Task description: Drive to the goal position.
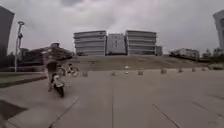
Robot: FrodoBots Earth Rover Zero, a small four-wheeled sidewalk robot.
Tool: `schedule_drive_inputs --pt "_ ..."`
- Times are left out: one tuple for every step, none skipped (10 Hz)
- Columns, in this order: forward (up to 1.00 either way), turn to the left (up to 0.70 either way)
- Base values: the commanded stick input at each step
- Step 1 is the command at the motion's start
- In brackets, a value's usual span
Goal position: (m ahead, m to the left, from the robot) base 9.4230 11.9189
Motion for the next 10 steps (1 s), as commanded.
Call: schedule_drive_inputs --pt "0.70 -0.01" --pt "0.70 -0.01" --pt "0.70 -0.01" --pt "0.70 0.01" --pt "0.70 0.00" --pt "0.70 -0.01" --pt "0.70 -0.01" --pt "0.70 -0.01" --pt "0.70 -0.01" --pt "0.70 -0.01"
